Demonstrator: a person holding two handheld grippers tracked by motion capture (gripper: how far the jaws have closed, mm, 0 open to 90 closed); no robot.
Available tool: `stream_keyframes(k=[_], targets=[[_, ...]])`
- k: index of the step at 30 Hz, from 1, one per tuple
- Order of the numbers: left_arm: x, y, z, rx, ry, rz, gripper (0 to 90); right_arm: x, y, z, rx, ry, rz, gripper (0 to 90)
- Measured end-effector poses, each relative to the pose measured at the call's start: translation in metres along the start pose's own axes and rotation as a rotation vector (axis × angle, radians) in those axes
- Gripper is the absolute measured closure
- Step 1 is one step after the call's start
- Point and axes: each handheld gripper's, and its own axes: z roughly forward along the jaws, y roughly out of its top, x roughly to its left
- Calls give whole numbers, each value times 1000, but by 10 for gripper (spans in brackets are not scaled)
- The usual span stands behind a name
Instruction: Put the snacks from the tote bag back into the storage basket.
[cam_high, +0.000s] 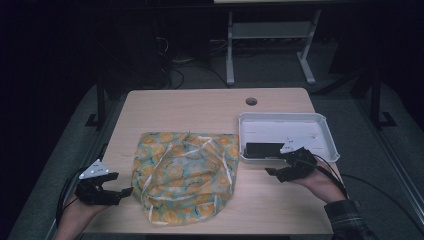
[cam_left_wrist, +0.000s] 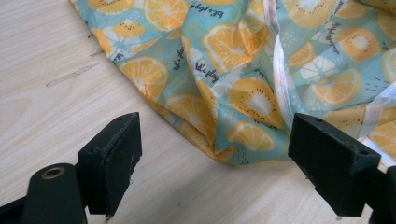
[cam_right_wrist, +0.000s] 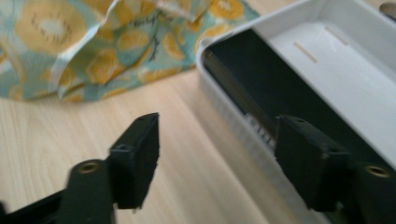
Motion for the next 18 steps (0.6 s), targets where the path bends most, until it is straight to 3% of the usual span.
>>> stream_keyframes(k=[4, 8, 11, 18], targets=[[-1, 0, 0, -4, -3, 5, 169, 10, -13, 0, -11, -6, -9, 240], [-1, 0, 1, 2, -3, 10, 169, 19, -28, -1, -19, 5, 21, 219], [-1, 0, 0, -2, -1, 10, 169, 27, -40, 2, 11, 7, 12, 205], [-4, 1, 0, -2, 2, 16, 169, 31, -41, 3, 18, -8, -1, 185]])
